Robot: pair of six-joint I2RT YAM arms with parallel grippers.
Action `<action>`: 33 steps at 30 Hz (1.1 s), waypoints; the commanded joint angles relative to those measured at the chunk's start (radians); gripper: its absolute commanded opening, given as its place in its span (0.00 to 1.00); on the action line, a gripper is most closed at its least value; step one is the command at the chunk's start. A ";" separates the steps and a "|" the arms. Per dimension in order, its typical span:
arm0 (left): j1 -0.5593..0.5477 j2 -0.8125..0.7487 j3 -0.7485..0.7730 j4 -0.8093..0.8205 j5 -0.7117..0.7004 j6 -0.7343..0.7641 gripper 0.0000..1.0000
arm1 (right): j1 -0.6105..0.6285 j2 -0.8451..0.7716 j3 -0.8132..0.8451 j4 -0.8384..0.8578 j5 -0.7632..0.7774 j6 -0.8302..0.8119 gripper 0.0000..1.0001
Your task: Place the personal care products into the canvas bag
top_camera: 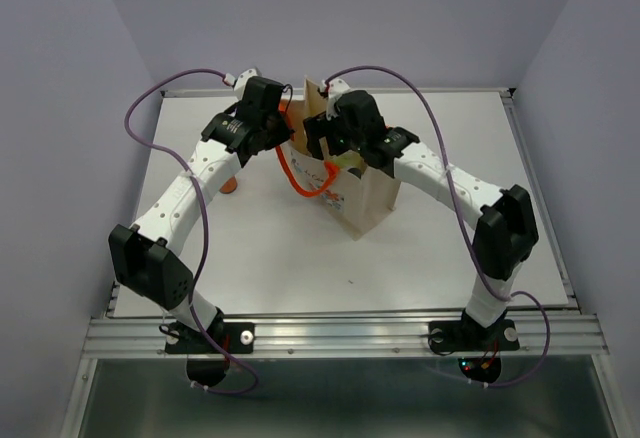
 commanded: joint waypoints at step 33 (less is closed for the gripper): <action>0.205 -0.198 0.060 -0.213 -0.204 0.106 0.99 | -0.009 -0.224 0.072 0.002 0.138 -0.050 1.00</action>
